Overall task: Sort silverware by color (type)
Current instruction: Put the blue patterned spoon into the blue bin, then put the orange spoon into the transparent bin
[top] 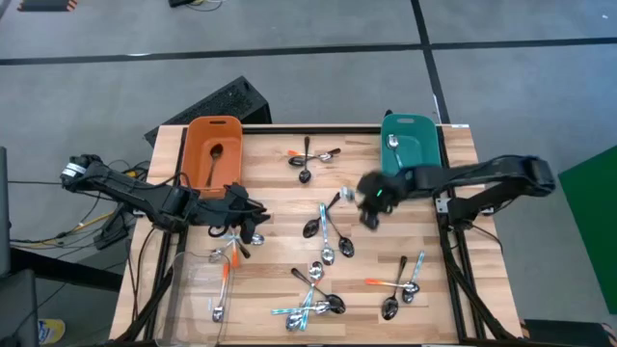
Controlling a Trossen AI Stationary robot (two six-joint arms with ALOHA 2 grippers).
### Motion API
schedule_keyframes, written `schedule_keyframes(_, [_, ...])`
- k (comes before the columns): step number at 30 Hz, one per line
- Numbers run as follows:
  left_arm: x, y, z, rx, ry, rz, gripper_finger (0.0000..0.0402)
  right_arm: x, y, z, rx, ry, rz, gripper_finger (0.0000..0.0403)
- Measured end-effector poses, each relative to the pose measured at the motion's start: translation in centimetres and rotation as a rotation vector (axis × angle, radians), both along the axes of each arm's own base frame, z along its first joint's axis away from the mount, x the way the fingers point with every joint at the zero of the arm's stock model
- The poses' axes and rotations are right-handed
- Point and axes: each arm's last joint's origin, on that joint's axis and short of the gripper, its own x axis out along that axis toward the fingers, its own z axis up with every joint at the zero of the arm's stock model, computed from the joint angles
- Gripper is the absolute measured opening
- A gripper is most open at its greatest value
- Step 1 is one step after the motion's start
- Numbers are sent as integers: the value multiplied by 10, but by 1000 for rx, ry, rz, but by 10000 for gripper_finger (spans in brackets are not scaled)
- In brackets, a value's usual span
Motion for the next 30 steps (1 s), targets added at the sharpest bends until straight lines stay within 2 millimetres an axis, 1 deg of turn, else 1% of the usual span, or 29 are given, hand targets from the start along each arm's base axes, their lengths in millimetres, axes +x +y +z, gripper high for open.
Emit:
schedule_keyframes(4, [3,15,0,39,12,39,123,-26,-29,29,-40,-124,-303,16])
schedule_keyframes(7, [4,29,0,38,17,94,123,-52,-46,45,-122,-173,-518,21])
schedule_keyframes(10, [5,44,0,79,33,139,123,-77,-60,47,-219,-108,-693,22])
schedule_keyframes(12, [5,53,0,95,40,169,123,-85,-68,46,-241,-63,-757,22])
schedule_keyframes(14, [4,61,0,89,43,195,123,-92,-75,44,-240,-11,-773,28])
schedule_keyframes(16, [4,67,-1,72,47,194,123,-96,-81,42,-230,22,-766,46])
schedule_keyframes(18, [4,70,-1,57,55,174,123,-96,-86,38,-212,55,-775,77])
schedule_keyframes(21, [4,74,-1,66,58,150,123,-98,-91,35,-193,85,-805,139])
schedule_keyframes(24, [3,75,-1,101,70,133,123,-99,-92,34,-152,68,-881,198])
schedule_keyframes(27, [4,76,0,126,73,120,123,-89,-84,37,-125,-24,-913,235])
schedule_keyframes(30, [4,75,0,123,67,120,123,-75,-69,41,-92,-125,-869,244])
